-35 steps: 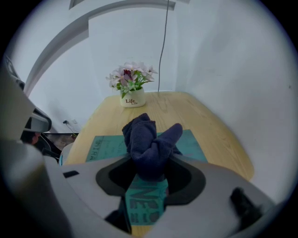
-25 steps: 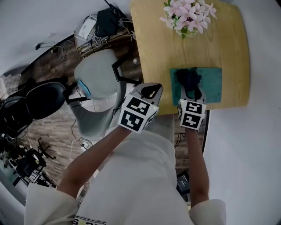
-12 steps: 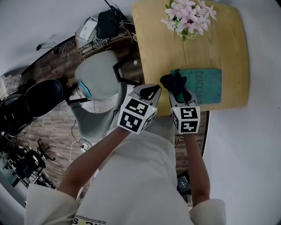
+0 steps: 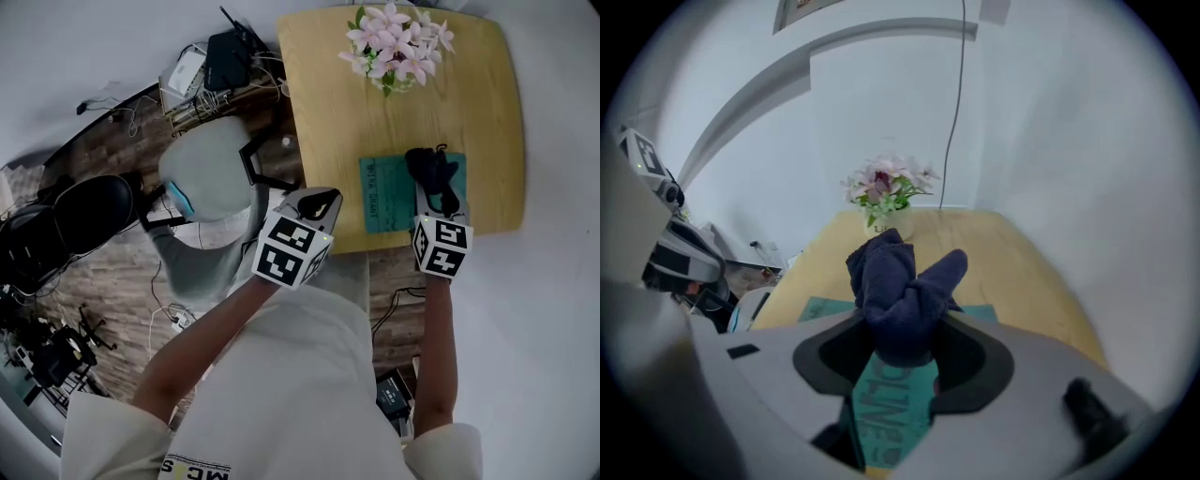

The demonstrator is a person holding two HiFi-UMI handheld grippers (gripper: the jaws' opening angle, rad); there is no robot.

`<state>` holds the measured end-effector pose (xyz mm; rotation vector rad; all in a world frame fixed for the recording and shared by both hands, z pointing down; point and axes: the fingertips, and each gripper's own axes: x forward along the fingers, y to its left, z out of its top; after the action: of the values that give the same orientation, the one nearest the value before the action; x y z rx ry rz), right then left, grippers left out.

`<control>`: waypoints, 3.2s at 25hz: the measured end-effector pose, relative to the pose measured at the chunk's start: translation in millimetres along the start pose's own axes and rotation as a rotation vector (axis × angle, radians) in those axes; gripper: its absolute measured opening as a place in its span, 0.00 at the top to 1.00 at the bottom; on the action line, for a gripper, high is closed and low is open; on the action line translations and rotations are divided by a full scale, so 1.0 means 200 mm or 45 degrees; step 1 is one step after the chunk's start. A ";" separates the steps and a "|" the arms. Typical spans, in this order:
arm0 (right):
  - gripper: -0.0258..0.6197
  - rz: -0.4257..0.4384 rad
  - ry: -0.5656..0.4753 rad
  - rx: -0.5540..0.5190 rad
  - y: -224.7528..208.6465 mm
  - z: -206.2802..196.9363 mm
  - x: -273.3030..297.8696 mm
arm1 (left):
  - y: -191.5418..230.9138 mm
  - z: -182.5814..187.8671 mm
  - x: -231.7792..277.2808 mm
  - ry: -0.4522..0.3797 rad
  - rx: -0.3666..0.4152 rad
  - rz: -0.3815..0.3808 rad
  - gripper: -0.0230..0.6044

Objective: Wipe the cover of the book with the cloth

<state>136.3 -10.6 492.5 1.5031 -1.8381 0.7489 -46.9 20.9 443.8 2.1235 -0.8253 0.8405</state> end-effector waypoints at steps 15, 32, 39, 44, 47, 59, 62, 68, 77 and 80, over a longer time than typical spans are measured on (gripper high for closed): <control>0.68 -0.180 0.061 0.205 -0.42 -0.04 0.19 | 0.03 -0.01 0.03 0.027 -0.013 0.016 0.95; 0.68 -0.002 0.056 0.112 0.07 -0.03 0.18 | 0.03 -0.02 0.03 0.033 -0.023 -0.004 0.95; 0.68 0.103 0.067 0.039 0.30 -0.02 0.18 | 0.04 -0.02 0.02 0.027 -0.031 -0.004 0.95; 0.68 0.188 0.068 0.001 0.47 -0.02 0.17 | 0.06 -0.02 0.00 0.030 -0.012 -0.002 0.95; 0.68 0.247 0.063 -0.022 0.58 -0.03 0.16 | 0.07 -0.02 -0.02 0.026 -0.010 0.008 0.95; 0.68 0.470 0.018 0.010 0.72 -0.03 -0.01 | 0.04 -0.01 -0.09 -0.006 0.005 0.027 0.95; 0.68 0.453 -0.039 0.024 0.67 0.02 -0.08 | 0.03 0.02 -0.11 -0.028 0.013 0.030 0.95; 0.68 0.375 -0.157 0.048 0.50 0.13 -0.29 | -0.04 0.09 -0.18 -0.079 0.056 0.012 0.95; 0.69 0.188 -0.368 0.061 0.14 0.29 -0.70 | -0.14 0.34 -0.36 -0.257 0.151 0.013 0.95; 0.69 0.098 -0.435 0.099 0.03 0.29 -0.86 | -0.18 0.43 -0.47 -0.339 0.204 0.024 0.95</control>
<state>147.6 51.9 322.8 1.7020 -2.1484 0.6347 -48.1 1.4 312.6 2.4086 -0.9410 0.6599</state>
